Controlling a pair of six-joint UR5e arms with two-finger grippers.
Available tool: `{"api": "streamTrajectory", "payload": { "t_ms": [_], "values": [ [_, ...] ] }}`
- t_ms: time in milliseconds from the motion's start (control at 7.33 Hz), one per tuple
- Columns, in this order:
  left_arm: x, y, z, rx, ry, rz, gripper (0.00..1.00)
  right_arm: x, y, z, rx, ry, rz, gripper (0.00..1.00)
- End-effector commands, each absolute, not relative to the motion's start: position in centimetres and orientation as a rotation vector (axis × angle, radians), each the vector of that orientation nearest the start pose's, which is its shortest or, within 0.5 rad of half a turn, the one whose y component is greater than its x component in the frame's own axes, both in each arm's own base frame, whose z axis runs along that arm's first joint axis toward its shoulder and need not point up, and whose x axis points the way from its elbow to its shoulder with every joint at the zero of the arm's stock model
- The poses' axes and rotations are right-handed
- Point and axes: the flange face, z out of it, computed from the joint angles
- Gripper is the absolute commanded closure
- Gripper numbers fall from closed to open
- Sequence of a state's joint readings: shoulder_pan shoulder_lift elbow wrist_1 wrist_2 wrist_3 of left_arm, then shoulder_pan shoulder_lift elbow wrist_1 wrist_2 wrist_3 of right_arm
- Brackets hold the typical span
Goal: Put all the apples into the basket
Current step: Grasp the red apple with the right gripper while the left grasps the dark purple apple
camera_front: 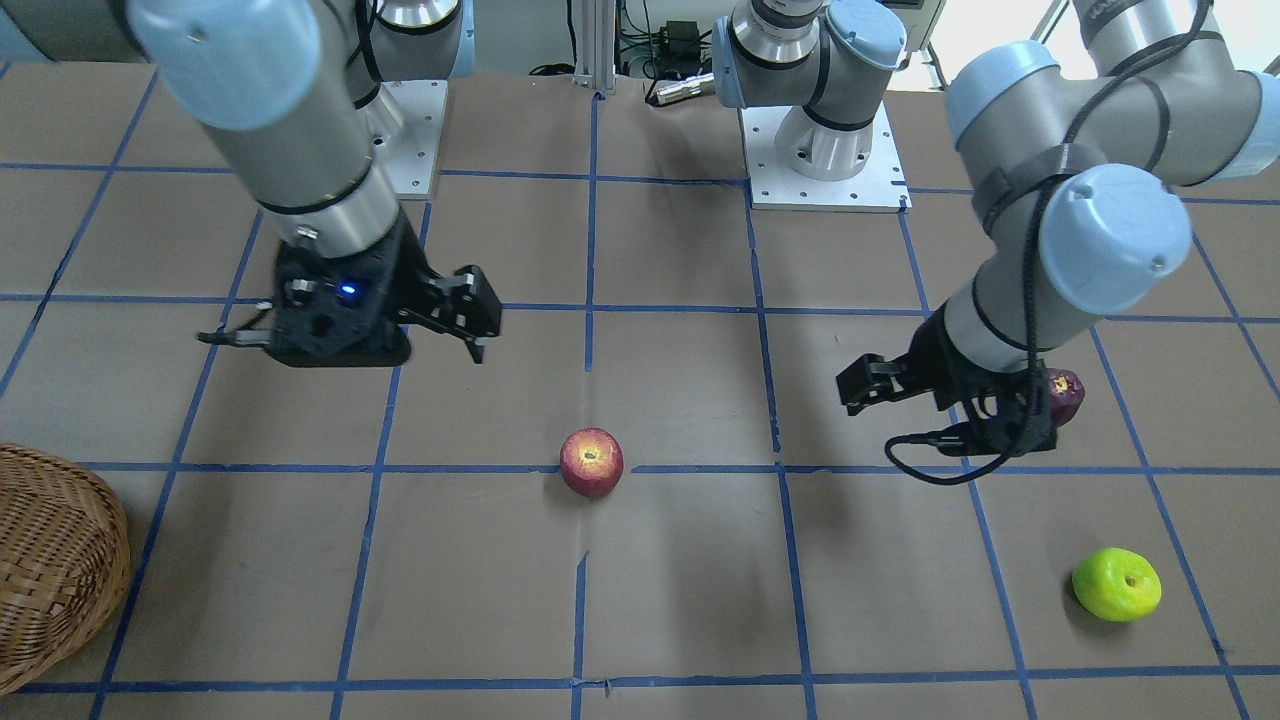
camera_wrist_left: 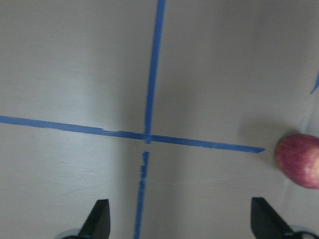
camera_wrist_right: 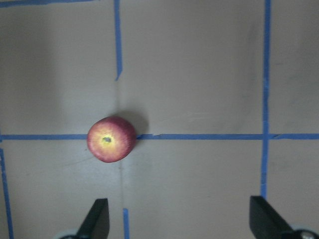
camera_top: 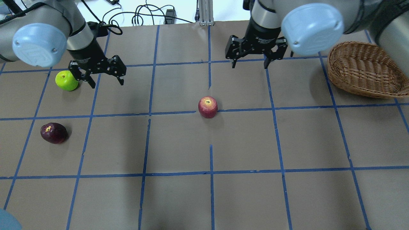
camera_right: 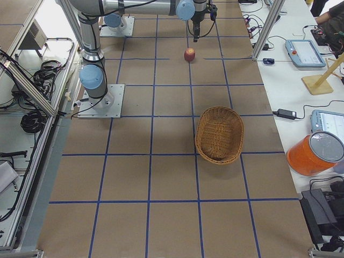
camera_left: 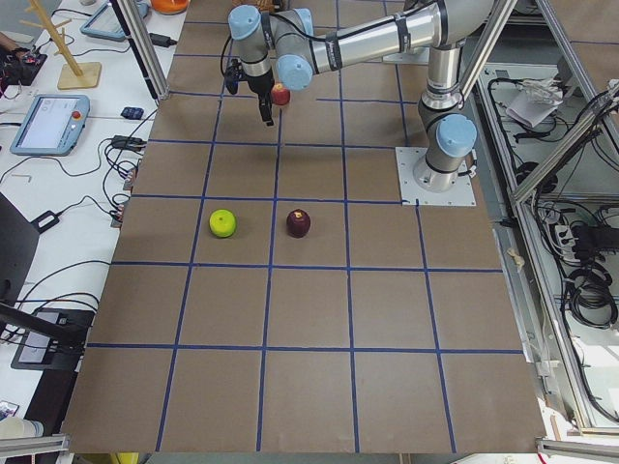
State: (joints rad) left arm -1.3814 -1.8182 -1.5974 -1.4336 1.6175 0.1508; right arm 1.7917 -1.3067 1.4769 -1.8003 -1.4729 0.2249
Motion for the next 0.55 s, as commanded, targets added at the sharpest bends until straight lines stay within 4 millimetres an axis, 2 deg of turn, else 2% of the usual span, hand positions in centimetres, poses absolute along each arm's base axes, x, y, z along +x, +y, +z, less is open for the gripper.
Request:
{"api": "streamTrajectory", "payload": {
  "t_ms": [0, 136, 273, 409],
  "values": [
    [10.4, -56.8, 32.2, 0.079, 3.071, 0.218, 0.00, 34.3, -55.9, 34.7, -0.027, 3.023, -0.070, 0.00],
    [14.4, -55.7, 30.7, 0.184, 3.073, 0.204, 0.00, 34.5, -55.8, 32.4, -0.022, 3.031, -0.015, 0.00],
    [17.9, -54.5, 28.7, 0.228, 3.076, 0.193, 0.00, 34.8, -56.5, 29.8, -0.010, 3.017, -0.045, 0.00],
    [19.7, -53.6, 26.5, 0.213, 3.083, 0.196, 0.00, 35.2, -57.3, 26.4, 0.024, 3.023, -0.062, 0.00]
  ]
}}
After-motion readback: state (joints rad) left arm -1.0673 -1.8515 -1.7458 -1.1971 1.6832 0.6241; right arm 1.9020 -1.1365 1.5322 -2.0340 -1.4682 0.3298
